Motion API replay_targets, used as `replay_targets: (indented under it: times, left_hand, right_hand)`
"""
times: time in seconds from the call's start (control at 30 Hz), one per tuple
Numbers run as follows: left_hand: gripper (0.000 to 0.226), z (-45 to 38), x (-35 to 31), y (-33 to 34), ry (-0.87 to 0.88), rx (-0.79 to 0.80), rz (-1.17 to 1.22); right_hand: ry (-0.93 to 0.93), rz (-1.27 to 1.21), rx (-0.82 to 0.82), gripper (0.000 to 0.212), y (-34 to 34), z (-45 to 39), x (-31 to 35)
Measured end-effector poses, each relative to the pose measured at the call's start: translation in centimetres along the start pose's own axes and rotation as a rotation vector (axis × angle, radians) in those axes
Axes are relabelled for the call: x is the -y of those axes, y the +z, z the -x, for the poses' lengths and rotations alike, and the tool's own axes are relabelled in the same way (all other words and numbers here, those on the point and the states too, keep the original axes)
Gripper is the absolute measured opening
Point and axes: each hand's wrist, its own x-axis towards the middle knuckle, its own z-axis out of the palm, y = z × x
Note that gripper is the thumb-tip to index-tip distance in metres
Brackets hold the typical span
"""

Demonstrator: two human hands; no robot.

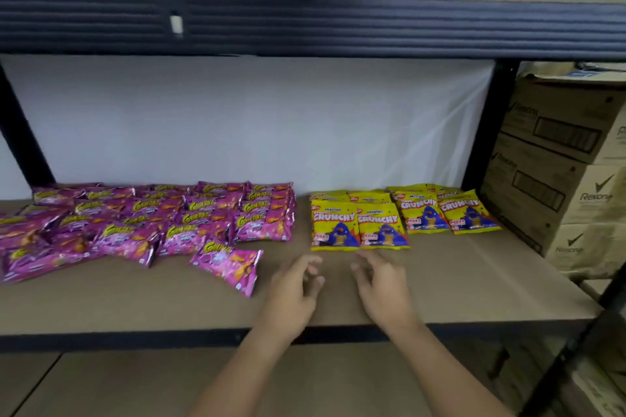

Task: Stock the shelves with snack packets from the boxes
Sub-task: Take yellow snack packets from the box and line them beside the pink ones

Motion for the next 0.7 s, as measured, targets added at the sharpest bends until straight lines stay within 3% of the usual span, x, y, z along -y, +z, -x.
replay_targets:
  times: [0.13, 0.33, 0.53, 0.7]
  left_hand:
    - [0.015, 5.7, 0.6, -4.6, 0.041, 0.02, 0.046]
    - [0.018, 14.3, 8.2, -12.4, 0.035, 0.001, 0.016]
    - [0.03, 24.3, 23.5, -15.6, -0.33, 0.031, 0.034]
    - [0.027, 34.2, 37.7, -14.1, -0.657, 0.063, -0.052]
  right_hand:
    - [-0.006, -0.122, -0.029, 0.006, 0.8, 5.7, 5.6]
    - [-0.113, -0.226, -0.033, 0.013, 8.1, 15.1, 12.7]
    - [-0.005, -0.236, 0.228, 0.015, 21.7, 24.4, 13.3]
    - [0.097, -0.19, 0.437, 0.019, 34.9, 32.9, 7.9]
